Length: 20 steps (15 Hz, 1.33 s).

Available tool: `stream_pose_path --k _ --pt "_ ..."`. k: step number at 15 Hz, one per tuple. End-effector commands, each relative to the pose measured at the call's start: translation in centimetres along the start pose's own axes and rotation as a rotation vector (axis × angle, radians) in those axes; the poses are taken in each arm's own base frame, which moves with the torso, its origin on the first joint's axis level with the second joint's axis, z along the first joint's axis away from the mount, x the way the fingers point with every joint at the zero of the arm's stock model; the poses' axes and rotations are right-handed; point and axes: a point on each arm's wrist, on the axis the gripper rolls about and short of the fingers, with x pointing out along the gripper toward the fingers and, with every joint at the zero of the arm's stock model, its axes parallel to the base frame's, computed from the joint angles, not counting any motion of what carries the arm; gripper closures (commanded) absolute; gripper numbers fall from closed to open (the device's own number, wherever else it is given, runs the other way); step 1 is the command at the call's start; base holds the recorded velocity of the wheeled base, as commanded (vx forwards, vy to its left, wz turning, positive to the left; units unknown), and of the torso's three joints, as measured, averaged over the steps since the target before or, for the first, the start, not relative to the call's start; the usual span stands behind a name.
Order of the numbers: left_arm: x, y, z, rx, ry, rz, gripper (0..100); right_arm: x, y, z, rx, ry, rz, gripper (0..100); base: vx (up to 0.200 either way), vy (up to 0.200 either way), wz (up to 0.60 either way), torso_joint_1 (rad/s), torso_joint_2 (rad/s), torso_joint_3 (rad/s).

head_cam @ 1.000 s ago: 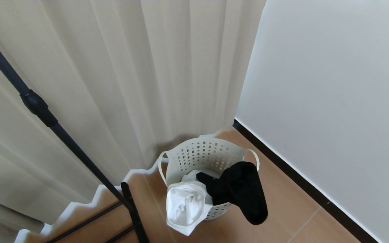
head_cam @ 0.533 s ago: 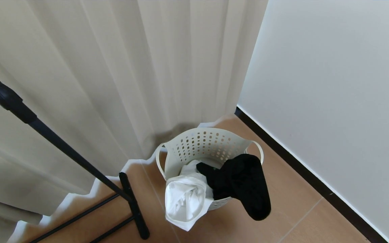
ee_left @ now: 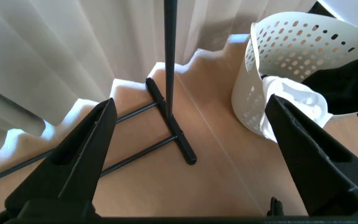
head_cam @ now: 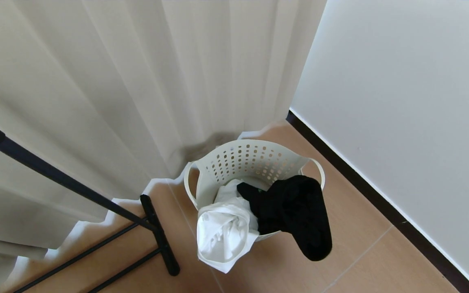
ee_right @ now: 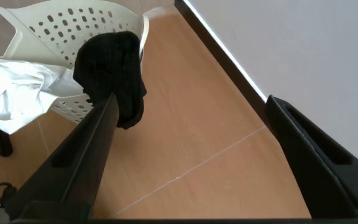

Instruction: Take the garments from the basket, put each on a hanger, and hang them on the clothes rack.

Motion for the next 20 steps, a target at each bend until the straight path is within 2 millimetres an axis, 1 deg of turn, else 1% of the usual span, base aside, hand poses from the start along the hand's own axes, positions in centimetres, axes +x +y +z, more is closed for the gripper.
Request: stream_pose_path --k 1,4,5,6,7,8,9,10,11,12,13,14,16,17,18,20 --pt "0.0 0.0 0.0 0.0 0.002 0.001 0 0.0 0.0 0.0 -0.001 0.003 0.001 0 0.0 0.0 0.0 0.012 0.01 -0.198" --pt "0.0 0.0 0.0 -0.005 0.001 0.004 0 0.2 0.0 0.0 -0.014 0.033 0.007 0 0.0 0.0 0.0 0.007 0.0 -0.149" --pt "0.0 0.0 0.0 -0.006 0.0 0.006 0 0.6 0.0 0.1 -0.014 0.084 0.014 0 0.0 0.0 0.0 0.002 0.0 -0.051" --pt "0.0 0.0 0.0 -0.008 0.0 0.006 0 1.6 0.0 0.3 -0.015 0.209 0.025 0 0.0 0.0 0.0 0.0 0.0 0.0" --pt "0.0 0.0 0.0 -0.006 0.001 0.006 0 2.2 0.0 0.4 -0.018 0.278 0.05 0 0.0 0.0 0.0 0.0 0.0 0.0" --pt "0.0 0.0 0.0 -0.003 0.0 0.003 0 2.6 0.0 0.6 -0.022 0.307 0.073 0 0.0 0.0 0.0 0.0 0.0 0.0" --pt "0.0 0.0 0.0 -0.005 0.0 0.006 0 3.7 0.2 2.3 -0.043 0.312 0.161 0 0.0 0.0 0.0 0.0 0.0 0.0" --pt "0.0 0.0 0.0 -0.003 -0.002 0.004 0 4.6 0.4 3.8 -0.053 0.328 0.208 0 0.0 0.0 0.0 0.0 0.0 0.0" --pt "0.0 0.0 0.0 -0.003 0.0 0.006 0 6.0 0.8 5.4 -0.074 0.364 0.258 0 0.0 0.0 0.0 0.0 0.0 0.0" --pt "0.0 0.0 0.0 -0.003 -0.002 0.004 0 6.3 0.9 5.6 -0.077 0.368 0.265 0 0.0 0.0 0.0 0.0 0.0 0.0" --pt "0.0 0.0 0.0 -0.005 -0.002 0.007 0 8.9 1.9 7.7 -0.15 0.419 0.325 0 0.0 0.0 0.0 0.0 0.0 0.0" --pt "0.0 0.0 0.0 -0.003 0.0 0.004 0 11.9 2.8 9.6 -0.27 0.444 0.355 0 0.0 0.0 0.0 0.0 0.0 0.0" --pt "0.0 0.0 0.0 -0.003 0.0 0.006 0 14.2 3.6 10.6 -0.381 0.452 0.388 0 0.0 0.0 0.0 0.0 0.0 0.0" --pt "0.0 0.0 0.0 -0.003 0.0 0.006 0 15.4 4.3 11.2 -0.425 0.45 0.422 0 0.0 0.0 0.0 0.0 0.0 0.0" --pt "0.0 0.0 0.0 -0.003 0.0 0.007 0 16.5 5.4 11.5 -0.48 0.448 0.48 0 0.0 0.0 0.0 0.0 0.0 0.0" --pt "0.0 0.0 0.0 -0.003 0.0 0.007 0 18.2 7.0 11.6 -0.545 0.46 0.53 0 0.0 0.0 0.0 0.0 0.0 0.0"
